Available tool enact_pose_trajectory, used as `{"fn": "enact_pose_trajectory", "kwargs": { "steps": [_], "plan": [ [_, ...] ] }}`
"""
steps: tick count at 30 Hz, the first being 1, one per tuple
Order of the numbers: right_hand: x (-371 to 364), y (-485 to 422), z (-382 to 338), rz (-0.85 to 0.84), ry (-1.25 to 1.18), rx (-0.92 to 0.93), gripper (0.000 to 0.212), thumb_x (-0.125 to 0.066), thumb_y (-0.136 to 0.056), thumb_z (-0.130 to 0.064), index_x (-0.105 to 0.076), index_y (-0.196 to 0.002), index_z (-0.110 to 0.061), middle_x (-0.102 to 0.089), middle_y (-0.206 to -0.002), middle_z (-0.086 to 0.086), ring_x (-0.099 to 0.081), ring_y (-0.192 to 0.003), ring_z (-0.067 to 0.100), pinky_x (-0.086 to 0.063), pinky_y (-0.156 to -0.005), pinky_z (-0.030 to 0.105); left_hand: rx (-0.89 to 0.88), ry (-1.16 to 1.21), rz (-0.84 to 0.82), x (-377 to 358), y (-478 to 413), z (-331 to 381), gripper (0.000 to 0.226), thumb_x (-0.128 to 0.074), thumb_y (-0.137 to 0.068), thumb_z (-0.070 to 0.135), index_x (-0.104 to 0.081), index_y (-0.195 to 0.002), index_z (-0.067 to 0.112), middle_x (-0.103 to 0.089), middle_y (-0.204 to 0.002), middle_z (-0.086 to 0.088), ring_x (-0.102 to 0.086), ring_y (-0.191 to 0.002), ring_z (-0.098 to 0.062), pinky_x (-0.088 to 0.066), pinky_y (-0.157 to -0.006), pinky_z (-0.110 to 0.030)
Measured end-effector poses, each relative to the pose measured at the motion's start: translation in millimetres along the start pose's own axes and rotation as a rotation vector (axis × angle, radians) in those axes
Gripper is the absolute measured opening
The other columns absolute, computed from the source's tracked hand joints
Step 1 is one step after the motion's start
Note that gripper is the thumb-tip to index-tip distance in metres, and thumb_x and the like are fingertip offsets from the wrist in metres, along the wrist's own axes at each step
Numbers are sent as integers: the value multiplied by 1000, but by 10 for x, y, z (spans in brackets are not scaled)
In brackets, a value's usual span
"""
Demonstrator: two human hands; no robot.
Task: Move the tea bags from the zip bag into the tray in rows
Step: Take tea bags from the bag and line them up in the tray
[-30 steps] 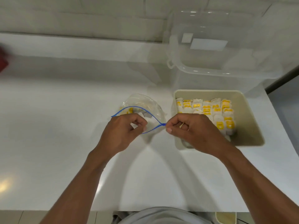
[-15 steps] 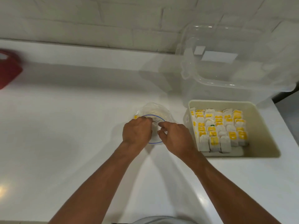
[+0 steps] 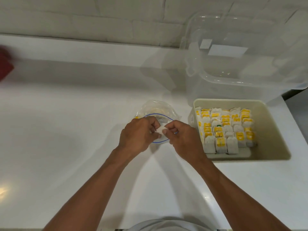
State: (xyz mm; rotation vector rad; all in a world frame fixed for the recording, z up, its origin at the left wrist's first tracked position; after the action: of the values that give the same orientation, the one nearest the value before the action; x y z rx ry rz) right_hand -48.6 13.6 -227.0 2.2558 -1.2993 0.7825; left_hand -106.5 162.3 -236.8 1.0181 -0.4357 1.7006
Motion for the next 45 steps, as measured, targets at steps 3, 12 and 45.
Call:
{"fn": "enact_pose_trajectory", "kwargs": {
  "steps": [3,12,45],
  "plan": [
    [168,72,-136,81,91,66,4,-68,-89,-30,-70,-88,-26,-58,-72,-16,-57,-64,1,-45,-62,20,-15,-31,-7,44,36,13,31,-73,-81,39,-65,-112,39,-69,-98,20,-62,-98,-11,-47,-77,-25],
    [694,192,-187,-54,-46,-100,7,-64,-90,-25,-70,-85,-26,-72,-66,-10,-63,-52,9,-49,-59,26,-143,-389,117,-63,-46,290,38,-47,-96,26,-57,-130,39,-68,-115,7,-65,-104,-22,-49,-77,-30],
    [814,154,86,-89,-407,-233,15,-68,-87,-9,-69,-95,-21,-72,-78,0,-66,-68,12,-55,-64,24,96,664,-254,48,-70,274,13,-56,-89,11,-51,-79,15,-68,-74,4,-73,-71,-16,-33,-49,-24]
  ]
}}
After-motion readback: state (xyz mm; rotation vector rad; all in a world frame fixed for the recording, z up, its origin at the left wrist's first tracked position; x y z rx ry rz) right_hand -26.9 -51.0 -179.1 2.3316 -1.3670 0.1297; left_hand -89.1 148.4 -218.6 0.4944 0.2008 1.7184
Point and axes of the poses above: each hand's wrist, its own y-axis away from the middle knuckle, its own x-axis out of the back of the hand, z = x × y, the point moved 9 cm from there along -y, towards the middle knuckle
